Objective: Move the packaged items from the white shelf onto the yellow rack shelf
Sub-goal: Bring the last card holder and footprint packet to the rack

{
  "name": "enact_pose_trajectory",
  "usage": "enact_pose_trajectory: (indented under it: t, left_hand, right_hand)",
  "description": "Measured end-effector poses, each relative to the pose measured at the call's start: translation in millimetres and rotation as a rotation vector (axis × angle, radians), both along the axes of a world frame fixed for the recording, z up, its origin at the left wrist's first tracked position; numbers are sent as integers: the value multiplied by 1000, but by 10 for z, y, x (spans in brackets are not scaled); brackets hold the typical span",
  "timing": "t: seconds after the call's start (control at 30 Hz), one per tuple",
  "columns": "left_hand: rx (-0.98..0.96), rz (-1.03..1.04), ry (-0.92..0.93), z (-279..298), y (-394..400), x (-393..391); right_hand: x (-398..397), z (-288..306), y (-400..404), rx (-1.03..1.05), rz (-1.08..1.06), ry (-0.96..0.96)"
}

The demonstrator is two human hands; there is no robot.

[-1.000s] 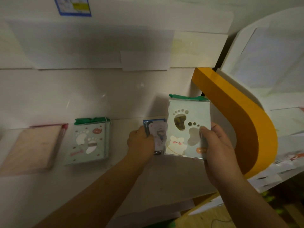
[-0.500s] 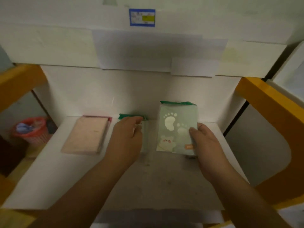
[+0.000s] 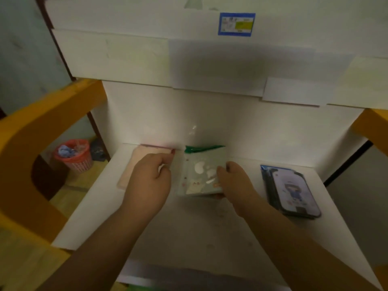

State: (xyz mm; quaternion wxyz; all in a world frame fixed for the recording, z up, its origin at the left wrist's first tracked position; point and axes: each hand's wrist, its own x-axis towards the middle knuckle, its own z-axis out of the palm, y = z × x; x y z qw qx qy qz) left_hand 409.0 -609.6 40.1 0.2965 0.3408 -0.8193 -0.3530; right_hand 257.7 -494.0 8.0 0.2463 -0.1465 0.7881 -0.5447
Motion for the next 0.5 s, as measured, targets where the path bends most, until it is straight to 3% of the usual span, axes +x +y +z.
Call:
enact_pose_trajectory:
  t: [0.5]
  left_hand:
    - [21, -46, -25, -120, -93, -80]
  right_hand:
    - [125, -222, -204, 418, -45, 237]
